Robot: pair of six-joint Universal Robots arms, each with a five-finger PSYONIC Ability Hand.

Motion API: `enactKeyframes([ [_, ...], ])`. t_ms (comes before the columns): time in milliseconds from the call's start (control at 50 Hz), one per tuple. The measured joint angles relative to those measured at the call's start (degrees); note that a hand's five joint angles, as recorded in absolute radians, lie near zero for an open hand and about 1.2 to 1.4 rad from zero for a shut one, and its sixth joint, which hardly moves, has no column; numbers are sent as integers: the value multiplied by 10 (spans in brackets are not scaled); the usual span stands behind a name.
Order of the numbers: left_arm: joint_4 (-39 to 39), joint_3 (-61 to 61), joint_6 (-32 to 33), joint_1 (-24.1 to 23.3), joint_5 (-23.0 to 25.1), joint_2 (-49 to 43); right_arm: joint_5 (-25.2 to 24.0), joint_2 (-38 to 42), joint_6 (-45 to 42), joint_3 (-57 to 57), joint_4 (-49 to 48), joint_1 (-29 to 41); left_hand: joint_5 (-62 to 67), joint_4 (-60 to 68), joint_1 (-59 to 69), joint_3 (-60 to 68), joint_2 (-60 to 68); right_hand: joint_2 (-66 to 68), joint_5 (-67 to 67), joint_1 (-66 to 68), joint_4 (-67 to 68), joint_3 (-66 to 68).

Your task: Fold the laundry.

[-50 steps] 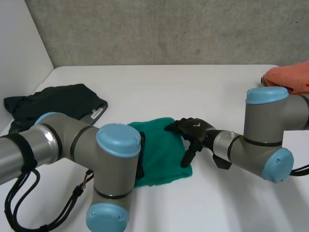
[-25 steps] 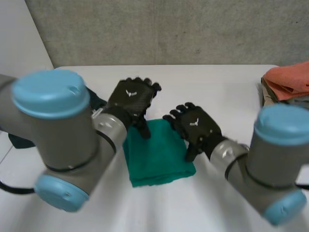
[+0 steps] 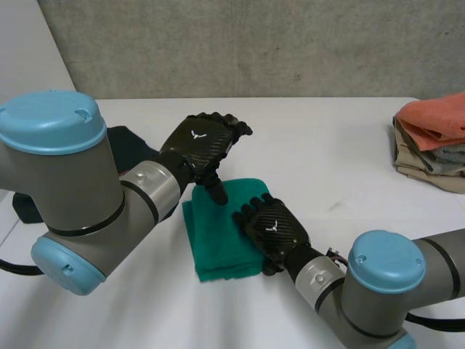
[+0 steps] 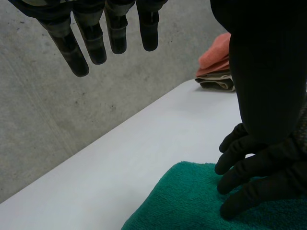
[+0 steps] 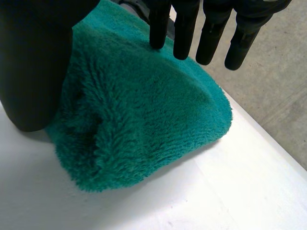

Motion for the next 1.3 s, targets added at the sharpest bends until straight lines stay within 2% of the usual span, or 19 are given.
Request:
enactKeyframes([
  [100, 1, -1, -1, 3, 0, 0, -2, 10, -3, -15, 0, 0, 0, 0, 0, 0, 0, 54, 3, 58, 54, 54],
  [400, 1, -6, -2, 4, 0, 1, -13, 25, -1, -45, -5, 1, 0, 0, 0, 0, 0, 81, 70, 81, 81, 80],
  [500, 1, -9, -2, 4, 0, 2, -13, 37, 0, -62, -5, 1, 0, 0, 0, 0, 0, 245, 219, 237, 234, 236],
  [540, 1, -10, -2, 4, 0, 2, -14, 40, 1, -71, -5, 1, 0, 0, 0, 0, 0, 401, 366, 366, 382, 384],
  [580, 2, -11, -2, 4, 0, 2, -16, 41, 2, -78, -5, 0, 0, 0, 0, 0, 0, 458, 428, 397, 453, 447],
  [840, 3, -7, -2, 5, 1, 9, -31, 34, 7, -139, 7, -18, 0, 0, 0, 0, 0, 461, 433, 397, 478, 455],
  [920, 3, -3, -1, 4, 2, 10, -42, 24, 5, -154, 20, -57, 0, 0, 0, 0, 0, 461, 433, 397, 478, 455],
  [1120, 3, 22, -1, -4, 4, 10, -113, 8, 18, -241, 26, -173, 0, 0, 0, 0, 0, 460, 433, 397, 480, 458],
  [1200, 3, 37, -2, -11, 4, 9, -123, 10, 65, -323, 16, -211, 0, 0, 0, 0, 0, 461, 433, 397, 481, 461],
  [1300, 3, 48, -2, -19, 3, 9, -110, 14, 163, -419, -14, -267, 0, 0, 0, 0, 0, 461, 433, 397, 481, 461],
])
